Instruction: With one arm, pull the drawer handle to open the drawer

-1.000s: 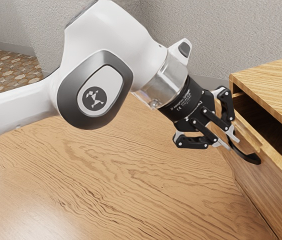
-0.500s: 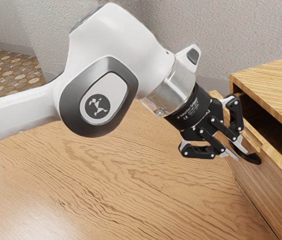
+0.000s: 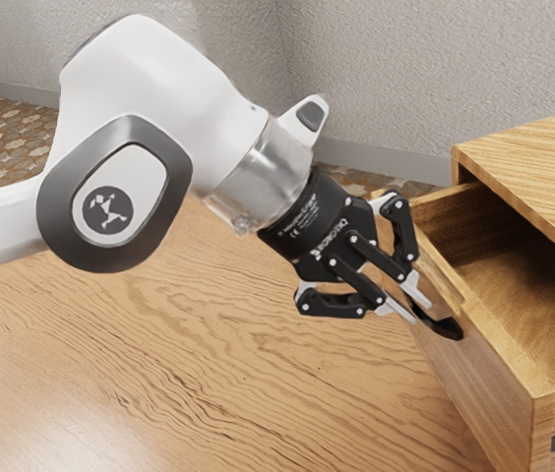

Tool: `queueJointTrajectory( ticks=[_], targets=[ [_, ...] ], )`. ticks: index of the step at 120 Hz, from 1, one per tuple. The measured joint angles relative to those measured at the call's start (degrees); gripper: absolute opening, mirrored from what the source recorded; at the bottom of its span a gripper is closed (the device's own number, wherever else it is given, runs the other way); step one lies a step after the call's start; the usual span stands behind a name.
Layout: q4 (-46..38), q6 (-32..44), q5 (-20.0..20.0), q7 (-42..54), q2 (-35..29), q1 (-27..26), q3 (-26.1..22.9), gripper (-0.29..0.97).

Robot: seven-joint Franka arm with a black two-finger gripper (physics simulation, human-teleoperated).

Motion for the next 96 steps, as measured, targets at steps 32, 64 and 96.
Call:
queueJointTrajectory(
  ticks=[32, 64, 96],
  targets=[
    [-2.79, -0.01, 0.17, -0.03, -2.32, 2.64, -2.3, -0.02],
    [-6.24, -0.03, 0.19, -0.08, -5.13, 8.55, -7.19, -0.02],
    [-12.33, -0.03, 0.18, -0.12, -12.2, 17.05, -14.68, -0.02]
  ],
)
